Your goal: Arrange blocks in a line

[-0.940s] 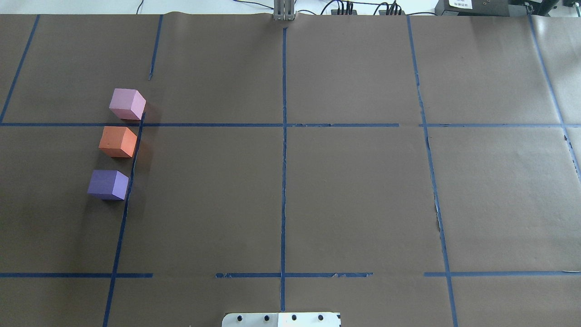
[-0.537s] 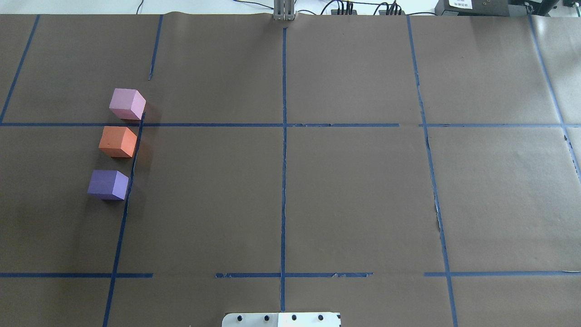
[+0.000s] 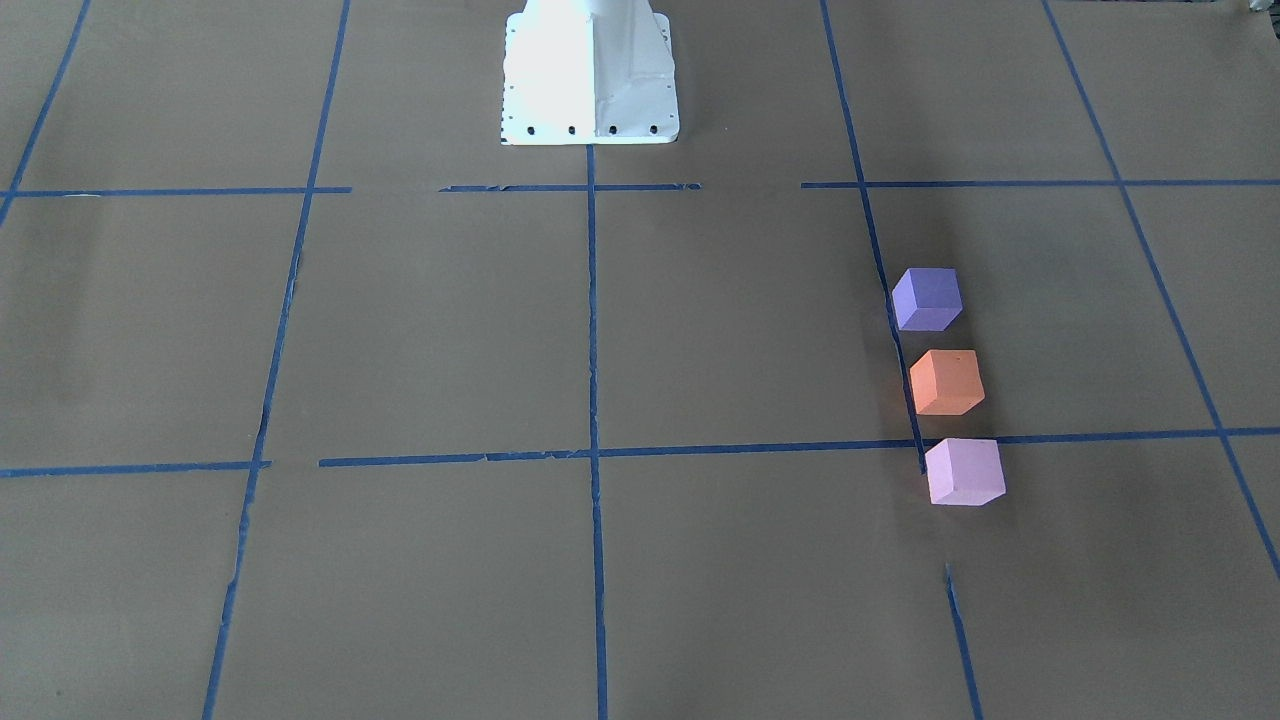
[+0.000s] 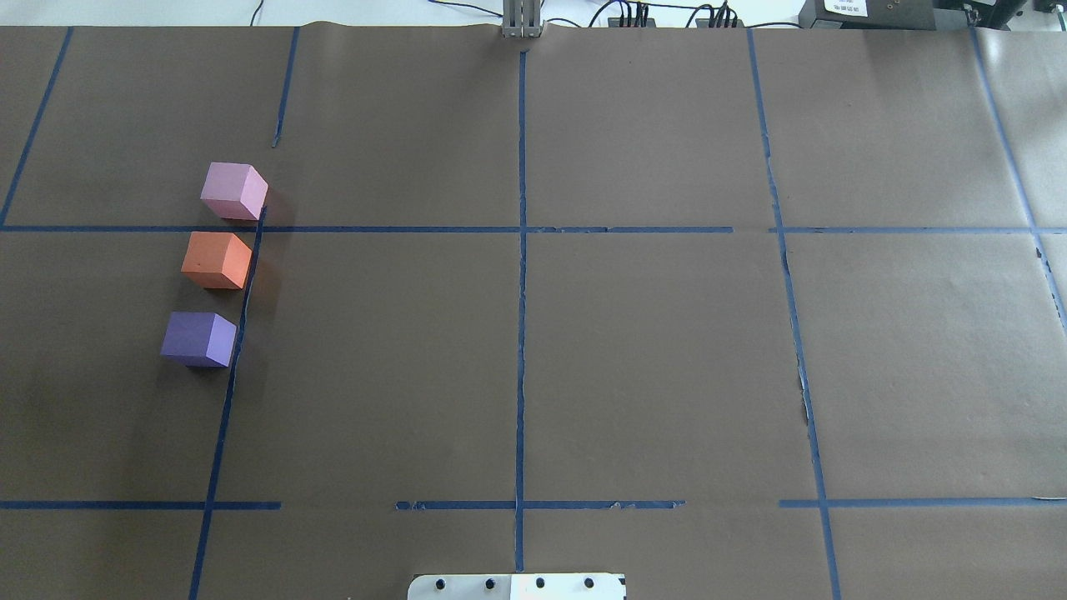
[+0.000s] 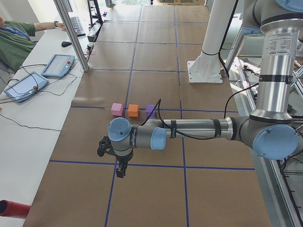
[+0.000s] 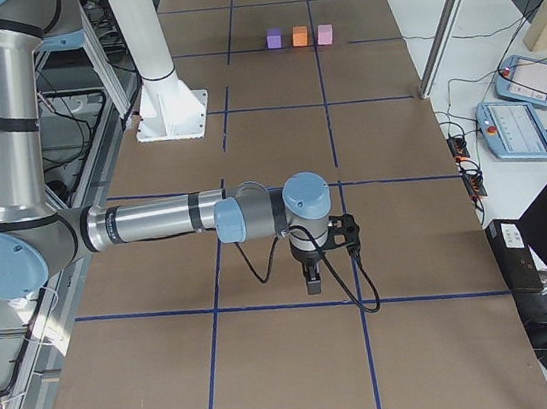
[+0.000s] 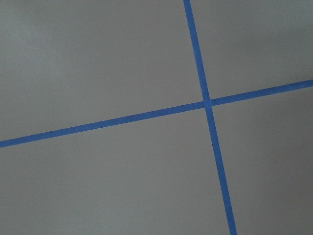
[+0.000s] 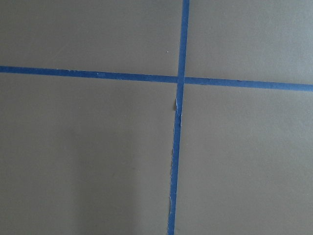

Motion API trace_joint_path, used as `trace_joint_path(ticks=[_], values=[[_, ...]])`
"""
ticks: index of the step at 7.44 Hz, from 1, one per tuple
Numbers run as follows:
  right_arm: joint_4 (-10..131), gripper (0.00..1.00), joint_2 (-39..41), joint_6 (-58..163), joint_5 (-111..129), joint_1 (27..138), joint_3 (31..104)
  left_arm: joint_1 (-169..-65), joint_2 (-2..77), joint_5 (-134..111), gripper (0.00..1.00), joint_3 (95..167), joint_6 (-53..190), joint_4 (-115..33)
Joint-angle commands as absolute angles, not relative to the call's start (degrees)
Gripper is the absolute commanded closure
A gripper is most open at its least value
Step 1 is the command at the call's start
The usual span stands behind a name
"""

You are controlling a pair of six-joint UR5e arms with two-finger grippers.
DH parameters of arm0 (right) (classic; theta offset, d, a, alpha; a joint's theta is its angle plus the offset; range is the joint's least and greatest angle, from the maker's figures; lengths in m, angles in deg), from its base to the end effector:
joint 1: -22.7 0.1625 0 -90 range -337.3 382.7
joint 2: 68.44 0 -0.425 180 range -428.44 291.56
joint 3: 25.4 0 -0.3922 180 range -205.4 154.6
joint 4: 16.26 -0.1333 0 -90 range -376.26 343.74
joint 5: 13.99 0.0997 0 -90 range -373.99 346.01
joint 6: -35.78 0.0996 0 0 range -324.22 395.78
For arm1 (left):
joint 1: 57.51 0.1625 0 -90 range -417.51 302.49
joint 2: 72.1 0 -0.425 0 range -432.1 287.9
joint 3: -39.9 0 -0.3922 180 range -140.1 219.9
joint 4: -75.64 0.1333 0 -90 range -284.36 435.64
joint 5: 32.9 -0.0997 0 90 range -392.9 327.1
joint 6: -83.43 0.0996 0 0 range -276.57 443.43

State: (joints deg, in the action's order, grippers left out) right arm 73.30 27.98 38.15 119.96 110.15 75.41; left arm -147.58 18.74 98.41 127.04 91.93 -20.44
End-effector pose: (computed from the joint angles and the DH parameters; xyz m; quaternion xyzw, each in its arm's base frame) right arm 0.0441 -0.4513 0.6179 0.0230 -0.3752 -0.0172 0.9265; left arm -0.0682 -0.5029 0.6688 0.0594 0.3491 0.0812 0.9317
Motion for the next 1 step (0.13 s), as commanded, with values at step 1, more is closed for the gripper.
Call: trace_joint_path(ticks=[1], values=[[73.30,0.00,27.98,38.15,119.95,110.15,75.41,-147.51,18.78,98.41,0.00,126.91,91.96,-20.51]])
